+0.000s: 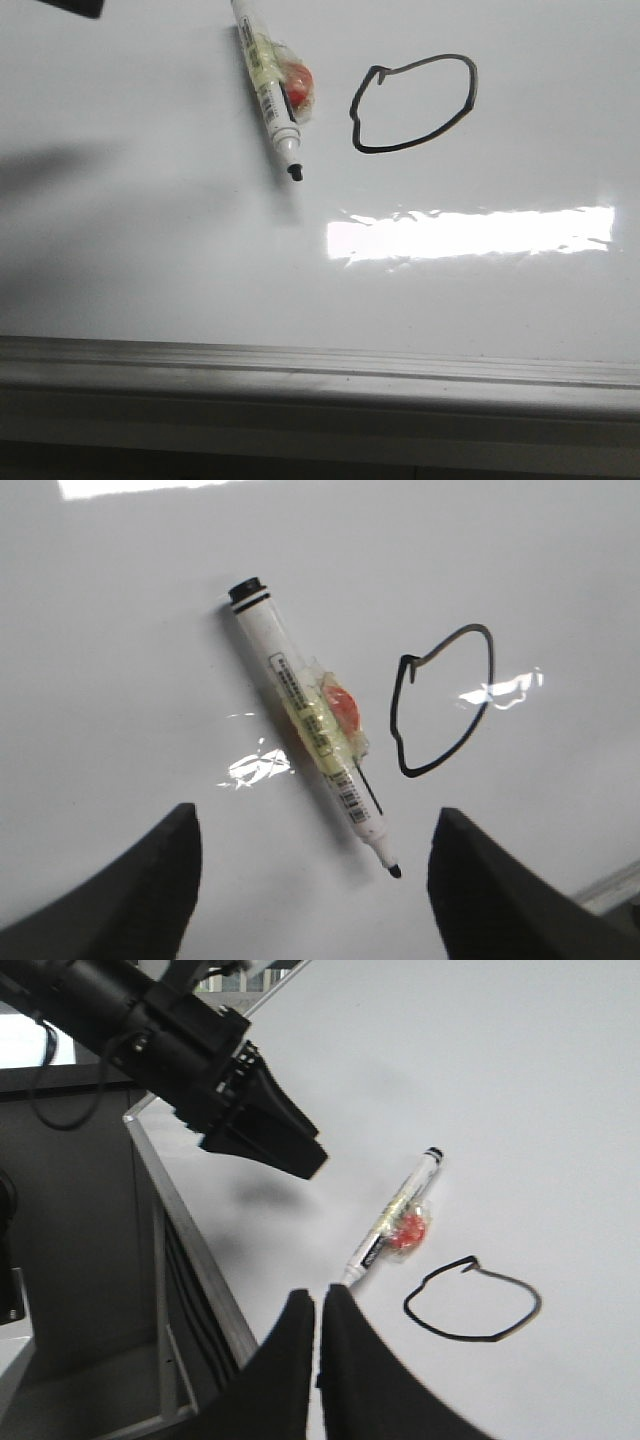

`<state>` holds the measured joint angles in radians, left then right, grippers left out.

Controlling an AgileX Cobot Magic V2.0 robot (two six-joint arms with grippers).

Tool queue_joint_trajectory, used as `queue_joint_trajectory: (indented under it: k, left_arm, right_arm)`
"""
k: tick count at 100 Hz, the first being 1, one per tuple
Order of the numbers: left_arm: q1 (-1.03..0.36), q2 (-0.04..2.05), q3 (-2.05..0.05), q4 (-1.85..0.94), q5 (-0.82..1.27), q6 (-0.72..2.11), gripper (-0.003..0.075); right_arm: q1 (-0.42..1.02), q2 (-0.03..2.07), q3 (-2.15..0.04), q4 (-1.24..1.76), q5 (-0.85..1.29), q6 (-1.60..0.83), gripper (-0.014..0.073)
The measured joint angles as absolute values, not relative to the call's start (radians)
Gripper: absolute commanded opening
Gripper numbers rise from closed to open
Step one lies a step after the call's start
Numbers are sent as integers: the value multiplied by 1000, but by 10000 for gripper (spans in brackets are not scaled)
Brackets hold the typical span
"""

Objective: Write number 0 on whiteboard

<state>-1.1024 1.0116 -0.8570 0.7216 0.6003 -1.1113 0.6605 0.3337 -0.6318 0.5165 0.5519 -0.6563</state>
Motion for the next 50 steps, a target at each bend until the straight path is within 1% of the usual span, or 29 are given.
queue_joint_trajectory:
  k: [11, 18, 25, 29, 32, 35, 50]
  left_arm:
    - [-1212, 934, -841, 777, 654, -1111, 288]
    - [-1286, 885, -817, 811, 661, -1111, 215]
    - [-1360, 841, -786, 841, 663, -1111, 128]
    - [-1401, 822, -765, 853, 663, -1111, 59]
    - [-1428, 805, -750, 861, 663, -1111, 28]
    - [-1452, 793, -733, 867, 663, -1111, -22]
    - [-1552, 764, -687, 895, 663, -1111, -20]
  right_arm:
    - [660, 274, -606, 433, 554, -656, -40]
    - [660, 238, -581, 372, 556, -656, -40]
    - [660, 203, -554, 318, 560, -656, -40]
    - [660, 186, -540, 300, 562, -656, -40]
    - [660, 172, -532, 292, 565, -656, -40]
    - [660, 162, -526, 287, 571, -656, -40]
    - [660, 141, -515, 278, 631, -656, -40]
